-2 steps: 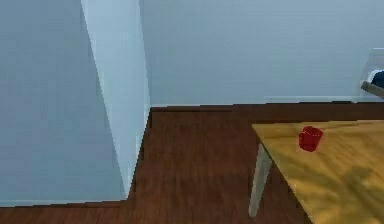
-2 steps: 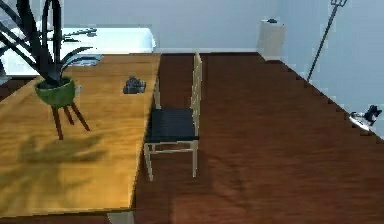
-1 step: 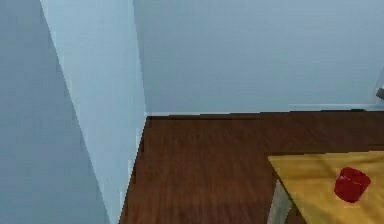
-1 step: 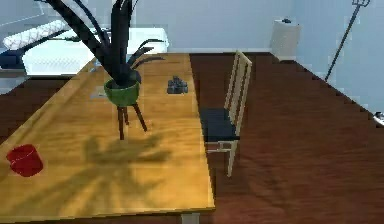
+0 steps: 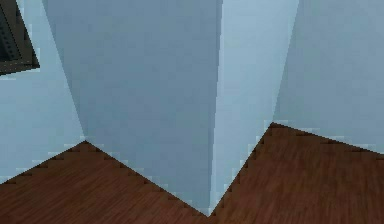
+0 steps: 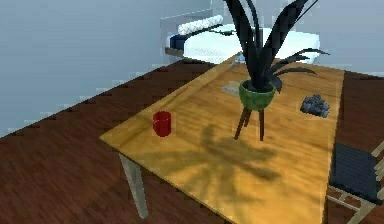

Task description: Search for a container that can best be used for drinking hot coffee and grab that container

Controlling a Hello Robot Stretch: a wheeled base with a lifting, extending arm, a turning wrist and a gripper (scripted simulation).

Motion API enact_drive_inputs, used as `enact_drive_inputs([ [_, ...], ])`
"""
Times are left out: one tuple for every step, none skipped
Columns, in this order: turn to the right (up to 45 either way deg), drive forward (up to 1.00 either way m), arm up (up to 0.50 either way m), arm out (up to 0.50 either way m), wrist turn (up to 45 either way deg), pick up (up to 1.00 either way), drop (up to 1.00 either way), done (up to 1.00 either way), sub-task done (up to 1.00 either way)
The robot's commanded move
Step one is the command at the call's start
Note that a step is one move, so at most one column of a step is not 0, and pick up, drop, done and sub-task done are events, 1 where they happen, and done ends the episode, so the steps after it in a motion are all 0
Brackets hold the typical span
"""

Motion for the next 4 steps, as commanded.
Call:
enact_drive_inputs([
  [0.0, 0.00, 0.50, 0.00, 0.0, 0.00, 0.00, 0.00, 0.00],
  [0.0, 0.00, 0.38, 0.00, 0.0, 0.00, 0.00, 0.00, 0.00],
  [0.0, 0.00, 0.00, 0.50, 0.0, 0.00, 0.00, 0.00, 0.00],
  [0.0, 0.00, 0.00, 0.00, 45.0, 0.00, 0.00, 0.00, 0.00],
])
